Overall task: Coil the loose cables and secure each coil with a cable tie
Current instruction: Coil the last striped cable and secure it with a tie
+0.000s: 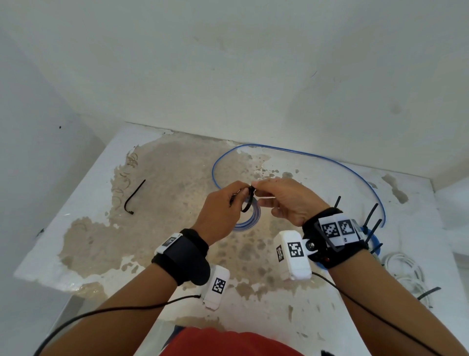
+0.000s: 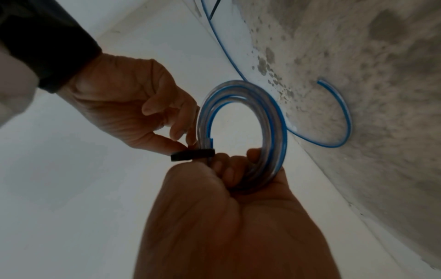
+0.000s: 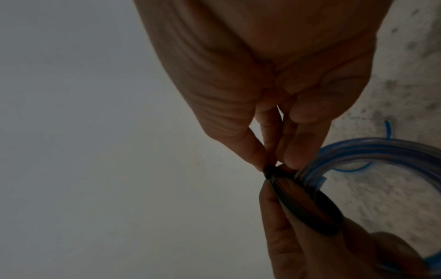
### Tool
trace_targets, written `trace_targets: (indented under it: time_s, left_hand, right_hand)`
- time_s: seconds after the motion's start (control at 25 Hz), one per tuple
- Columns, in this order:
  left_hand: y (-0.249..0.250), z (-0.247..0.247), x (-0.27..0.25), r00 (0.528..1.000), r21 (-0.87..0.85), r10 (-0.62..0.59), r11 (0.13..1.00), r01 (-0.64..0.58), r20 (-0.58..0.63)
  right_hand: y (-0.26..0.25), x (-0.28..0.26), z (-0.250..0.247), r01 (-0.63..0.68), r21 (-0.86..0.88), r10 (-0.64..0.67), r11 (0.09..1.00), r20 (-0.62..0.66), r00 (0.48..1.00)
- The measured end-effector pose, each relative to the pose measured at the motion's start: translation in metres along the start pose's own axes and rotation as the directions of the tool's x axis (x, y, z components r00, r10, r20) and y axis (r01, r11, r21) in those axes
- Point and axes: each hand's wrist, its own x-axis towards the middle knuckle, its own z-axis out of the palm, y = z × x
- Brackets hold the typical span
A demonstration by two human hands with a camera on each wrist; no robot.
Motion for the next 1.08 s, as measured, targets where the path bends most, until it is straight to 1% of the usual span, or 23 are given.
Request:
trace_targets:
  time_s: [0.12,0.2,0.28,0.4,0.48,0.56,0.64,0.68,0.76,0.84,0.92,1.0,1.08]
  left_hand:
    - [0.000,-0.001,-0.003,0.999,-0.015,0.038,0.999,-0.038,0.028]
    - [0.001,-0.001,-0.005,0.995,-0.018,0.088,0.996,-0.087,0.048]
    - [0.002,-0.001,-0.007,0.993,-0.036,0.099,0.995,-0.097,0.062]
    - [0.003,-0.006,-0.006,0.999,-0.102,0.005,0.995,0.001,0.054]
    - [0.004,-0.008,-0.007,0.997,-0.109,-0.051,0.992,0.057,0.055]
    - [0.005,-0.008,-0.009,0.996,-0.123,-0.068,0.990,0.075,0.060]
    - [0.009,-0.007,-0.012,0.996,-0.150,-0.057,0.986,0.066,0.064]
    - [0.011,-0.007,-0.014,0.996,-0.161,-0.054,0.985,0.065,0.076]
    - [0.015,-0.008,-0.016,0.991,-0.189,-0.062,0.978,0.083,0.117]
    - [0.017,-0.010,-0.016,0.984,-0.180,-0.093,0.976,0.120,0.153]
    - [0.017,-0.011,-0.014,0.974,-0.166,-0.146,0.970,0.176,0.176]
    - [0.017,-0.010,-0.012,0.956,-0.197,-0.219,0.946,0.257,0.195]
    - [0.019,-0.008,-0.011,0.933,-0.261,-0.292,0.903,0.342,0.212]
  right_hand:
    - [-0.004,0.001,-0.003,-0.079,0.026,0.077,0.997,0.045,0.996]
    - [-0.005,0.004,-0.002,-0.091,0.053,0.090,0.994,0.031,0.995]
    - [-0.004,0.007,0.000,-0.086,0.105,0.087,0.991,-0.007,0.996]
    - [0.001,0.008,0.006,-0.032,0.141,0.037,0.989,-0.033,0.999]
    - [0.005,0.005,0.010,-0.022,0.102,0.021,0.995,0.016,1.000]
    - [0.008,0.004,0.013,0.032,0.047,-0.034,0.998,0.037,0.999]
    - [0.008,0.004,0.013,0.101,0.055,-0.103,0.993,0.031,0.994]
    - [0.007,0.005,0.013,0.128,0.060,-0.129,0.990,0.015,0.992]
    - [0.004,0.005,0.014,0.185,0.003,-0.184,0.983,-0.069,0.981]
    - [0.004,0.003,0.017,0.264,-0.063,-0.270,0.963,-0.136,0.953]
    - [0.007,0.003,0.020,0.357,-0.140,-0.377,0.923,-0.162,0.912]
    - [0.010,0.005,0.022,0.425,-0.234,-0.468,0.874,-0.175,0.866]
    - [0.011,0.006,0.022,0.453,-0.312,-0.522,0.836,-0.192,0.831]
